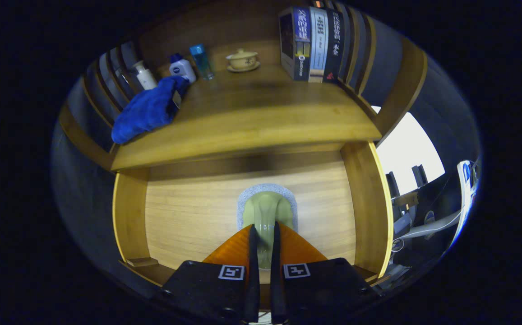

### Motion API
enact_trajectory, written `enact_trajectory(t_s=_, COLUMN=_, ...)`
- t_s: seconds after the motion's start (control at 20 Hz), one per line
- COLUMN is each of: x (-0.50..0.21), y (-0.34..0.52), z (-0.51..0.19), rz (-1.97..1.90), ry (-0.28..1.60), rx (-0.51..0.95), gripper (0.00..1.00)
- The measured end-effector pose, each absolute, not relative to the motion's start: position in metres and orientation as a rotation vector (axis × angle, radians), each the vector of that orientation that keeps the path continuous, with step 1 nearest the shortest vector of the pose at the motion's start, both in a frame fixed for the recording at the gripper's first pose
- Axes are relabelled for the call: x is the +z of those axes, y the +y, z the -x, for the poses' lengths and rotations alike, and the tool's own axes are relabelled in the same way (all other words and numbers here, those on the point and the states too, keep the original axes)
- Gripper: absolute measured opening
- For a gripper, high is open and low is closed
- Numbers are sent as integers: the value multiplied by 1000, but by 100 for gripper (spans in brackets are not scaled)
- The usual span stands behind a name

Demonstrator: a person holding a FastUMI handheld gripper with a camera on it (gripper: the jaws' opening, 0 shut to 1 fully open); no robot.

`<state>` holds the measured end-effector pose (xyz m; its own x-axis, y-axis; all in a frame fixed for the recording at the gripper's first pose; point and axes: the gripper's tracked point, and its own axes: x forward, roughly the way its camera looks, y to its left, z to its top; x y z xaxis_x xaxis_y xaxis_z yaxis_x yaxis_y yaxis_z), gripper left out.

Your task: Pull open the drawer, take out the items inside it, and place them on the countertop above the cabinet.

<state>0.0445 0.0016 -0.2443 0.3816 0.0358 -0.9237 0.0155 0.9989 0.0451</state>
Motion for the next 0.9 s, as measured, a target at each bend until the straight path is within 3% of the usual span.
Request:
enact_trajectory(t_s=0.45, x=-190, y=41, z=-112, rz=-12, ry=1112, rx=63, gripper=18)
enact_trajectory(t_s=0.9, x=-190, y=53, z=-205, rz=0, ry=1106, rx=46, gripper=18)
